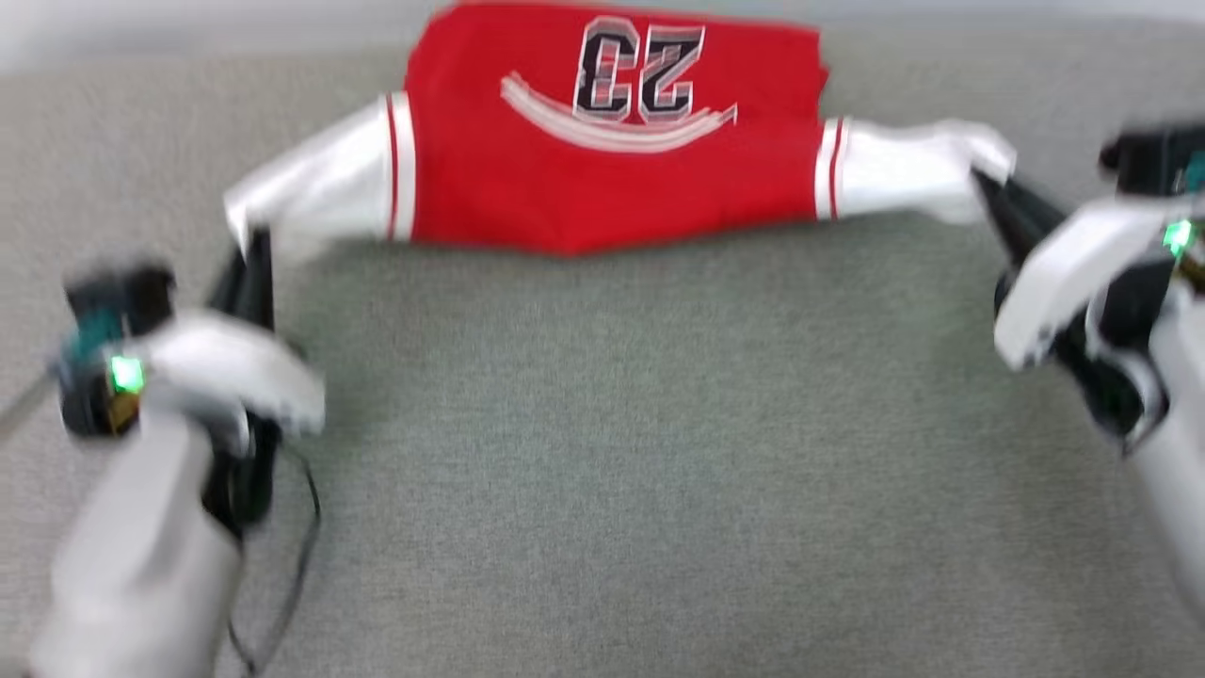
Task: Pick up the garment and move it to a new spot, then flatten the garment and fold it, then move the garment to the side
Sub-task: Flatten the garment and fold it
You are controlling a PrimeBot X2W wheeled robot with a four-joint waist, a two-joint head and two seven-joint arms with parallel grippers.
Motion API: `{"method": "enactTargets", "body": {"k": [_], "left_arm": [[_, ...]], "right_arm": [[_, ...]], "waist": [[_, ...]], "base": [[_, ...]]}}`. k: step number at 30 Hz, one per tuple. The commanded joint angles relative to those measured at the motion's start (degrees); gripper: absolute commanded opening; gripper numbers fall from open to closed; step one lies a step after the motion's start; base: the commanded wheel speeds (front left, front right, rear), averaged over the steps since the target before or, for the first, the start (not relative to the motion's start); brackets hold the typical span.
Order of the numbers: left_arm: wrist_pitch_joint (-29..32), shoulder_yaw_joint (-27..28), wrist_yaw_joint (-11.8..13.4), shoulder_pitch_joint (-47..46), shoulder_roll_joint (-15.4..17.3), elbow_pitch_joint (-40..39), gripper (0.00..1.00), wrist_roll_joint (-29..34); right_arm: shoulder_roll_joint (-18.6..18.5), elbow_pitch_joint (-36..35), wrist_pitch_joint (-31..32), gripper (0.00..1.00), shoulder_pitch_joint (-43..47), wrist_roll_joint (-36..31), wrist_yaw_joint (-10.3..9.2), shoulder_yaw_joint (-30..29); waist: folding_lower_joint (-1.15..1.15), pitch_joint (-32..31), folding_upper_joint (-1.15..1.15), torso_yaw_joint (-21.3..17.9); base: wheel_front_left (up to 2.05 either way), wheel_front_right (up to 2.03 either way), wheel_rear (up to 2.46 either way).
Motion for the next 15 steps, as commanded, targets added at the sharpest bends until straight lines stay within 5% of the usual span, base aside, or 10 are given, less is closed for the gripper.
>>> {"method": "enactTargets", "body": {"k": [1,15], "left_arm": [[-0.09,0.73,1.35,6.47,0.68,-3.50,0.00,-1.27],[9.04,0.87,16.93,44.26,4.54,-31.97,0.00,-5.97]], "right_arm": [[-0.74,-2.45,0.14,0.00,4.99,-0.04,-0.03,-1.22],[5.36,-20.47,9.13,0.00,43.08,-7.26,-0.02,-15.07]], "waist": [[0.00,-4.77,0.00,-0.86],[0.00,-14.14,0.00,-1.46]], "base": [[0.00,0.00,0.00],[0.00,0.00,0.00]]}}
